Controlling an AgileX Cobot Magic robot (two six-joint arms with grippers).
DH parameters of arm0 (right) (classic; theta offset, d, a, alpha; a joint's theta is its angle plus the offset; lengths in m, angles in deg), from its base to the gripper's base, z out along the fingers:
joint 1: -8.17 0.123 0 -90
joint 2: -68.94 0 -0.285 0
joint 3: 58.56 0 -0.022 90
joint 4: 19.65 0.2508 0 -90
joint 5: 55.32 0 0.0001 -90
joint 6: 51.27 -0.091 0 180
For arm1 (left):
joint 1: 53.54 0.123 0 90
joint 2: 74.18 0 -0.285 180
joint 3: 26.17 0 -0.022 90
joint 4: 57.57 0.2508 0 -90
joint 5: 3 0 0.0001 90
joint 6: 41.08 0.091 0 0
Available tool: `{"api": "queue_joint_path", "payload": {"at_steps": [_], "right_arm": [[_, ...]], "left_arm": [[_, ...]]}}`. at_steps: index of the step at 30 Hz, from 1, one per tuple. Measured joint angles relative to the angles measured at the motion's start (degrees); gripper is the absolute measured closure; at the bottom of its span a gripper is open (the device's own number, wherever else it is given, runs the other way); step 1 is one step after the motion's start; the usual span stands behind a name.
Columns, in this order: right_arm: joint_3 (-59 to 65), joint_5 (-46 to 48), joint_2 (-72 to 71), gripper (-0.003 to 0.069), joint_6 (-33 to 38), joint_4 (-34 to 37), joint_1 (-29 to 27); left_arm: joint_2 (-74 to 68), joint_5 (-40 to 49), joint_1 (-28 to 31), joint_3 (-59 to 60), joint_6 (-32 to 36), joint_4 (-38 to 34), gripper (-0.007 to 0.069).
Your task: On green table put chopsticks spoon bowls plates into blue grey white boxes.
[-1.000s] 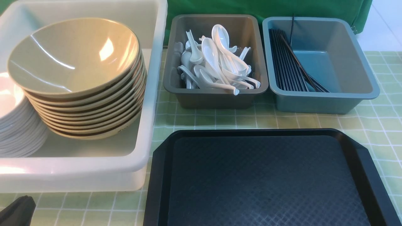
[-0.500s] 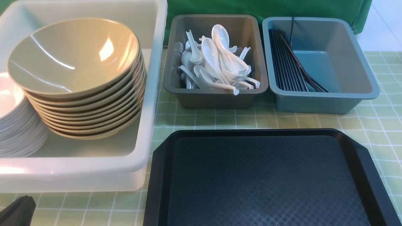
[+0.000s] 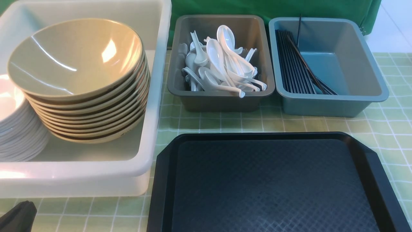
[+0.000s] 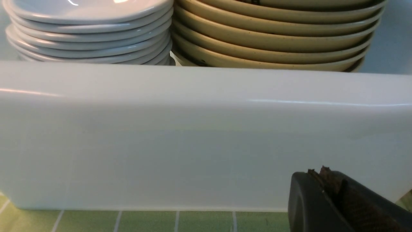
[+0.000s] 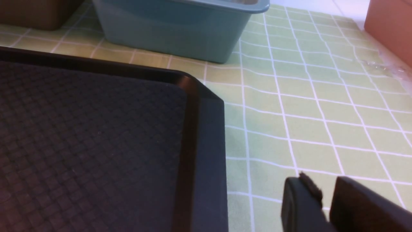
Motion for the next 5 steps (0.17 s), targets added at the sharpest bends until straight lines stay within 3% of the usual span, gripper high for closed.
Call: {"api": "queue_joint_path", "payload": {"at_steps": [5], "right_arm": [[0.0,0.0,0.0,0.0496,0.0,0.0,0.0]], "left_arm": [[0.0,0.0,0.0,0.0,0.0,0.0,0.0626]]}}
